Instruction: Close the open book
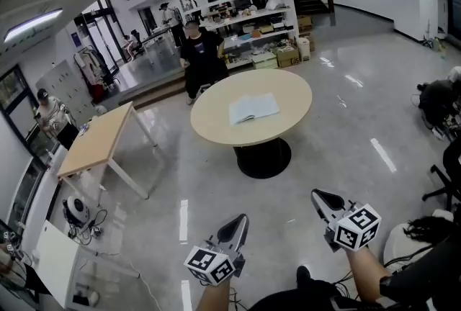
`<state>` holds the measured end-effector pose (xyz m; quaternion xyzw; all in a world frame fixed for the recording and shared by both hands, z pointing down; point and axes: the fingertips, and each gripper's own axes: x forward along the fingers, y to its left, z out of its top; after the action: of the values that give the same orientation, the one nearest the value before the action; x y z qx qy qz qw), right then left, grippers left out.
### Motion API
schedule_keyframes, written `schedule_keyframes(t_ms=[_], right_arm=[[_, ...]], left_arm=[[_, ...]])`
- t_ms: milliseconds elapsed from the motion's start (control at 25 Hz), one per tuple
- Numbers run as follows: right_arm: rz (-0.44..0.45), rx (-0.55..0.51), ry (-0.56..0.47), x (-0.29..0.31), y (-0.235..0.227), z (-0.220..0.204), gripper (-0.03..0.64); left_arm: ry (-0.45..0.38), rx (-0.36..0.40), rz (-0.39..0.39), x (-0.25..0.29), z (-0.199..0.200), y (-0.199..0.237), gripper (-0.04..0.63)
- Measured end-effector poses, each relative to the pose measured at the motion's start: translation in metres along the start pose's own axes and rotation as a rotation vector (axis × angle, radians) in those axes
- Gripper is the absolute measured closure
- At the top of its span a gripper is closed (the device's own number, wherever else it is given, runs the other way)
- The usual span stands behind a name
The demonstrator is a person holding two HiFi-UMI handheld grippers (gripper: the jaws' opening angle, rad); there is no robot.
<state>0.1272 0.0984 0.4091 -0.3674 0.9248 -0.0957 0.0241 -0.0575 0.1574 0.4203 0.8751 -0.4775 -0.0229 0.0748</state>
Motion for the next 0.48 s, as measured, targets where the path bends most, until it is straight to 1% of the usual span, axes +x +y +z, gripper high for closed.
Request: schedule_keyframes(t_ms=[80, 160, 240, 320, 480], right_arm=[[0.006, -0.012, -0.01, 0.022, -0.029, 0.016, 0.618], [0.01, -0.024, -0.021, 0.048, -0.054, 0.032, 0.618], [0.02, -0.034, -0.018, 0.072, -0.076, 0.038, 0.618], [0.04, -0.041, -0.003, 0.098, -0.091, 0.042, 0.618], [0.049, -0.048, 0.005, 0.153, -0.118, 0.057, 0.617]], left_arm=[[0.003, 0.003, 0.009, 0.033, 0.01, 0.019, 0.606], [-0.011, -0.001, 0.027, 0.06, 0.022, 0.04, 0.606], [-0.02, 0.016, 0.042, 0.082, 0.031, 0.058, 0.606], [-0.009, 0.035, 0.055, 0.103, 0.038, 0.075, 0.606], [0.002, 0.036, 0.067, 0.145, 0.051, 0.117, 0.606]])
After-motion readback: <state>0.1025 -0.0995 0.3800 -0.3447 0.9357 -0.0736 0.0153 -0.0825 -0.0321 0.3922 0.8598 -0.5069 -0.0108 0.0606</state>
